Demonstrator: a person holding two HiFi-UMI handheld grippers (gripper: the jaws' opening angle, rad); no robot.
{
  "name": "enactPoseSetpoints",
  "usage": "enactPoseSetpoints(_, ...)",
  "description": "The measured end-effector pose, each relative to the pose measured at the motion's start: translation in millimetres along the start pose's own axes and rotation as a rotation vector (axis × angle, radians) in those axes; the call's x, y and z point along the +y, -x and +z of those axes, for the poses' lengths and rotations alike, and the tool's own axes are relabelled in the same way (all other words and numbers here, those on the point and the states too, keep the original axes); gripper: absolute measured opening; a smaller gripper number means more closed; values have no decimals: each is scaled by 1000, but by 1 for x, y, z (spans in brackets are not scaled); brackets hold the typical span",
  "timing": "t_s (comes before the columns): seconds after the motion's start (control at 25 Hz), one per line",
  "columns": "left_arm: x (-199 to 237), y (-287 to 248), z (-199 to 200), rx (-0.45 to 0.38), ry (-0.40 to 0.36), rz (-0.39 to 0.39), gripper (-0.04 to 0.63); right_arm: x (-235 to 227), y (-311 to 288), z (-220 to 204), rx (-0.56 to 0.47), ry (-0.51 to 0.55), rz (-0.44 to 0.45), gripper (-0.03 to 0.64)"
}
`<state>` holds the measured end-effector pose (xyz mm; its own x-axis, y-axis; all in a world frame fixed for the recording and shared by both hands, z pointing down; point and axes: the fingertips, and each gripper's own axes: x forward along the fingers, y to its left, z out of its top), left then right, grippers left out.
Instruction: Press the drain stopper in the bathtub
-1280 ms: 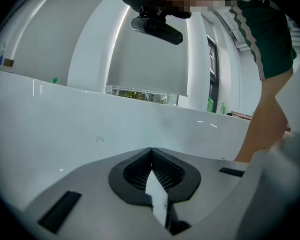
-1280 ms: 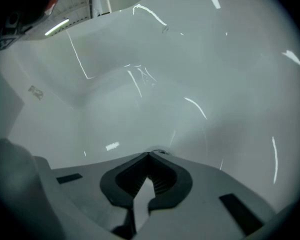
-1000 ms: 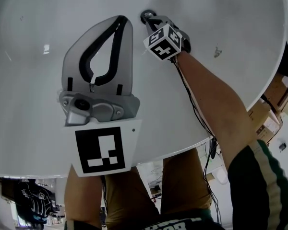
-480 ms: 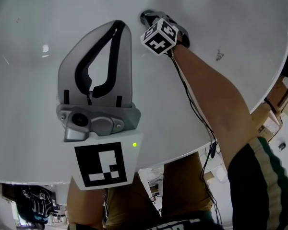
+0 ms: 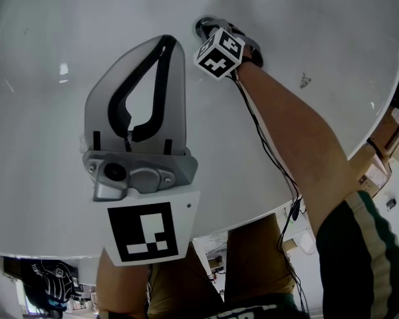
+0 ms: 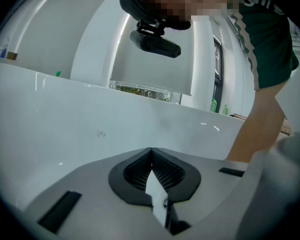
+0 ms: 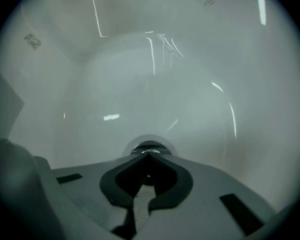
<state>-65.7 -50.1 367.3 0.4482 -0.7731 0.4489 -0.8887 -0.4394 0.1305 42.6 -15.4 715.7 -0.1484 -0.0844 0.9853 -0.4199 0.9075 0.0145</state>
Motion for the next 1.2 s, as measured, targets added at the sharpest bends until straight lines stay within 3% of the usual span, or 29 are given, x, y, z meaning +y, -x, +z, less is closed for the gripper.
enactPoseSetpoints(0.4, 0, -2, 0, -3, 12, -8, 3, -2, -3, 3, 38, -14, -1, 14)
enactPoseSetpoints(0.6, -2, 1, 2, -5, -16, -33, 3, 0, -2, 12, 14, -15, 22, 14)
enactPoseSetpoints(0.8, -3, -1, 4, -11, -12, -38, 3, -6, -10, 3, 12, -6, -30, 14)
enactPoseSetpoints(1.2, -1, -1, 1, -3, -6, -26, 3, 0, -2, 8, -9, -27, -7, 13)
